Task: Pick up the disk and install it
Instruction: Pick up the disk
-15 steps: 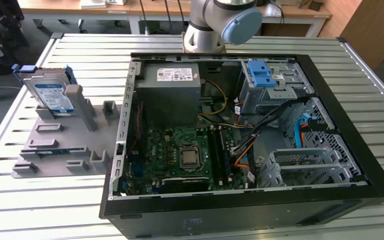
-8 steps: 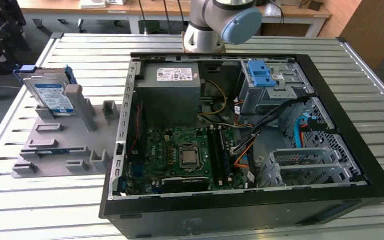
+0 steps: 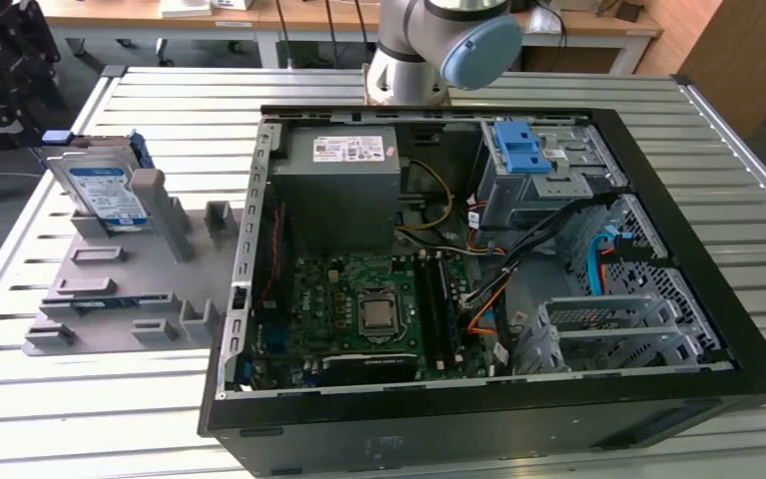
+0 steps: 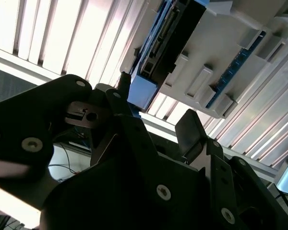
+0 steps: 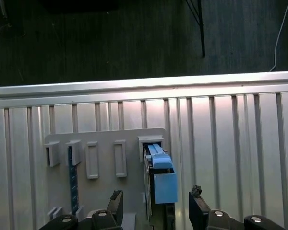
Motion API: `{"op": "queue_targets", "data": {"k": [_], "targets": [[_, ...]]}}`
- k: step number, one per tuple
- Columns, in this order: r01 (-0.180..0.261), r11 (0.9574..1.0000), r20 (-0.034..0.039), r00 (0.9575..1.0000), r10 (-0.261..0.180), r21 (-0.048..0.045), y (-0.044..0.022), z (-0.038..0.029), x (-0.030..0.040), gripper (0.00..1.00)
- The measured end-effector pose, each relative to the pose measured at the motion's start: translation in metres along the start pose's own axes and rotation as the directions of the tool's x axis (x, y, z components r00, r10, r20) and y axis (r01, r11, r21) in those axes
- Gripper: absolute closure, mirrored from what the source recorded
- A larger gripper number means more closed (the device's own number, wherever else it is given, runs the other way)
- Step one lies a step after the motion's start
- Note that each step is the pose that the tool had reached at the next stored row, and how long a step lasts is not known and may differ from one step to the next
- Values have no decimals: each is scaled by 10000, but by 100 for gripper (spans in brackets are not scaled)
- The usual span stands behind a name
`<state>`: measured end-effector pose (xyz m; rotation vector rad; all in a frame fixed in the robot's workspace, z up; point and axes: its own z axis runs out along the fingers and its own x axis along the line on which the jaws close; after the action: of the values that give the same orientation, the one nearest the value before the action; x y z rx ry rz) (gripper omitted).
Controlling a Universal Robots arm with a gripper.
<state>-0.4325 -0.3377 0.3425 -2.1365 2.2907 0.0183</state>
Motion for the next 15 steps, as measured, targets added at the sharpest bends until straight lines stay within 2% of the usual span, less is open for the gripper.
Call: {"op": "queue_targets", "data": {"k": [2,8,15], "targets": [[1,10000,1,10000,-1,1,1,27,0,35],[1,10000,0,10000,-1,0,2,33,0,35],[1,10000,-37,10000,-1,18,15,130,-8,35]]}}
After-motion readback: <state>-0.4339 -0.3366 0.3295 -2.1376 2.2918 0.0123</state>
